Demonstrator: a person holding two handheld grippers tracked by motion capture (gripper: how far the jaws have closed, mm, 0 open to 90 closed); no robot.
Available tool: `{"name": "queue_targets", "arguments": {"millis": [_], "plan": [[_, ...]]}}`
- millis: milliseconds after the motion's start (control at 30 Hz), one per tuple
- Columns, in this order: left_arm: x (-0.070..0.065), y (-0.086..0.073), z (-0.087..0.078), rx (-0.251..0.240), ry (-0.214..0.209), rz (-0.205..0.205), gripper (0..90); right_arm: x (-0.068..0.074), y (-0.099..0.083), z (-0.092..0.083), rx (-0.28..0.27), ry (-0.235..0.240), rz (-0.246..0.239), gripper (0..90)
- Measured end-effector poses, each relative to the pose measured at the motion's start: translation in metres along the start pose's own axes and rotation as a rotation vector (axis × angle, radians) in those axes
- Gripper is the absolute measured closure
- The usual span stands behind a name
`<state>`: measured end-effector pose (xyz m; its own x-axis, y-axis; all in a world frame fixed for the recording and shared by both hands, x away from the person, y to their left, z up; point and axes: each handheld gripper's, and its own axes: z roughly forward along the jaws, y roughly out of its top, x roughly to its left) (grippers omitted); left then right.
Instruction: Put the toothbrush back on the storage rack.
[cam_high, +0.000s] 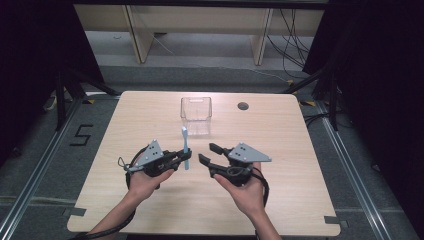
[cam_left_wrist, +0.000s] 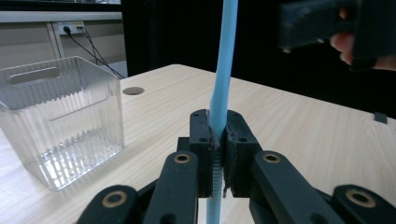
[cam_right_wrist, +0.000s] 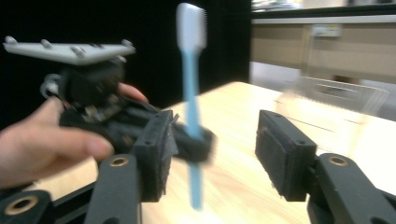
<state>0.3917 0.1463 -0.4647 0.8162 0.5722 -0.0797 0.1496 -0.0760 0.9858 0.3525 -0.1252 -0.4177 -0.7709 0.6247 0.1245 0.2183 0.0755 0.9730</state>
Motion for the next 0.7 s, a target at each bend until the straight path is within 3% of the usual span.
{"name": "queue_targets", "arguments": {"millis": [100, 167, 200, 233, 267, 300, 333, 367, 433, 500, 533, 633, 667, 700], "plan": [[0.007, 0.004, 0.001, -0.019, 0.004, 0.001, 82.9, -0.014, -0.012, -0.017, -0.017, -0.073, -0.014, 45.6], [0.014, 0.008, 0.001, -0.031, 0.014, -0.001, 82.9, -0.022, -0.027, -0.032, -0.013, -0.141, 0.021, 45.0], [0.016, 0.010, 0.001, -0.036, 0.018, 0.011, 82.9, -0.025, -0.031, -0.035, -0.011, -0.160, 0.015, 45.0], [0.020, 0.013, 0.000, -0.042, 0.030, 0.014, 82.9, -0.031, -0.037, -0.039, -0.021, -0.207, -0.023, 45.1], [0.020, 0.013, 0.000, -0.042, 0.030, 0.014, 82.9, -0.031, -0.037, -0.039, -0.021, -0.207, -0.023, 45.1], [0.022, 0.016, -0.001, -0.053, 0.035, 0.012, 82.9, -0.036, -0.050, -0.047, 0.006, -0.256, 0.005, 46.0], [0.024, 0.019, -0.001, -0.063, 0.044, 0.013, 82.9, -0.036, -0.050, -0.047, 0.006, -0.256, 0.005, 46.0], [0.028, 0.023, -0.002, -0.076, 0.051, 0.024, 82.9, -0.041, -0.061, -0.053, 0.023, -0.289, 0.018, 47.1], [0.030, 0.028, -0.003, -0.078, 0.070, 0.019, 82.9, -0.043, -0.069, -0.058, 0.041, -0.304, 0.027, 49.0], [0.032, 0.030, -0.003, -0.083, 0.073, 0.018, 82.9, -0.045, -0.072, -0.059, 0.025, -0.312, 0.024, 49.6], [0.034, 0.033, -0.002, -0.086, 0.078, 0.028, 82.9, -0.045, -0.076, -0.061, 0.035, -0.316, 0.047, 50.2], [0.038, 0.039, 0.000, -0.103, 0.084, 0.049, 82.9, -0.047, -0.083, -0.061, 0.044, -0.334, 0.022, 51.1], [0.039, 0.040, 0.001, -0.109, 0.086, 0.051, 82.9, -0.045, -0.084, -0.060, 0.053, -0.330, 0.052, 51.1], [0.041, 0.044, 0.003, -0.111, 0.090, 0.059, 82.9, -0.046, -0.085, -0.059, 0.052, -0.317, 0.037, 51.1]]}}
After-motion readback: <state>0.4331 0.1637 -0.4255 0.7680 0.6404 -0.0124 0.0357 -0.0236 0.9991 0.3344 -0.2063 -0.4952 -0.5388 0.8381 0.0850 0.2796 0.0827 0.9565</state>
